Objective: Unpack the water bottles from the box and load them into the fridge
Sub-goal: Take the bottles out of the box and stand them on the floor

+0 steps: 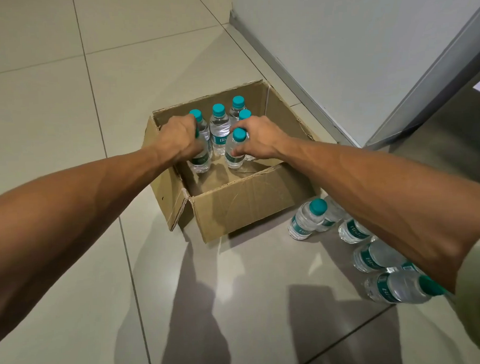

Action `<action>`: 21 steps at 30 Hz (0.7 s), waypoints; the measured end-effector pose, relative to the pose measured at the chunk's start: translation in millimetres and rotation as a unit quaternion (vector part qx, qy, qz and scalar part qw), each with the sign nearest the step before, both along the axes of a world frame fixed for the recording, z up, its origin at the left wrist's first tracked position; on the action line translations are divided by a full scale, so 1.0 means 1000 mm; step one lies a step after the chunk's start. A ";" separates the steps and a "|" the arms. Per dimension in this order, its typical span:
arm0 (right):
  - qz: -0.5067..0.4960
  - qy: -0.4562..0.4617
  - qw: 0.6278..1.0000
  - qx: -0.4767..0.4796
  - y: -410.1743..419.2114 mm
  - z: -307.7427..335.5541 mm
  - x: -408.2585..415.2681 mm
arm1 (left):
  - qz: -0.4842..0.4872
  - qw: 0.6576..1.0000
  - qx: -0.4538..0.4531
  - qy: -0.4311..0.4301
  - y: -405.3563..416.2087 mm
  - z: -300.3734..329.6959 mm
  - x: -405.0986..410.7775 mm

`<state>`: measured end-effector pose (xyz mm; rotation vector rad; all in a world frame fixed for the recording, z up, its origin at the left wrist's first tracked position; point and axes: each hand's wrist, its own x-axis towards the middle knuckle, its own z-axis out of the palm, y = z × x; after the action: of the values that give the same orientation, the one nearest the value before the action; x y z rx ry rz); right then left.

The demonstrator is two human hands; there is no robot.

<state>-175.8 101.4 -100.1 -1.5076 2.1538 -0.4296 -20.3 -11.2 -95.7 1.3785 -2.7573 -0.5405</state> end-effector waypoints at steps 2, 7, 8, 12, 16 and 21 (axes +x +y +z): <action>-0.006 -0.008 1.000 -0.005 0.005 0.011 0.000 | 0.018 0.999 0.006 0.029 0.006 0.010 -0.001; -0.011 0.003 0.999 -0.047 0.019 0.037 0.001 | 0.030 0.993 0.003 0.118 0.023 0.035 -0.001; -0.010 0.014 0.998 -0.053 0.022 0.043 0.000 | 0.028 0.990 0.008 0.135 0.026 0.039 -0.001; -0.010 0.035 0.996 -0.083 0.042 0.067 -0.002 | 0.007 0.976 0.027 0.218 0.045 0.058 0.003; -0.021 0.022 0.993 -0.111 0.065 0.087 -0.008 | -0.008 0.961 0.042 0.273 0.058 0.074 0.007; -0.056 0.004 0.988 -0.146 0.093 0.110 -0.019 | -0.042 0.956 0.033 0.287 0.078 0.087 0.009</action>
<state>-194.9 194.7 10.0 -1.5430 2.2644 -0.8105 -11.3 66.4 -8.4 0.9174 -2.3405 -0.8805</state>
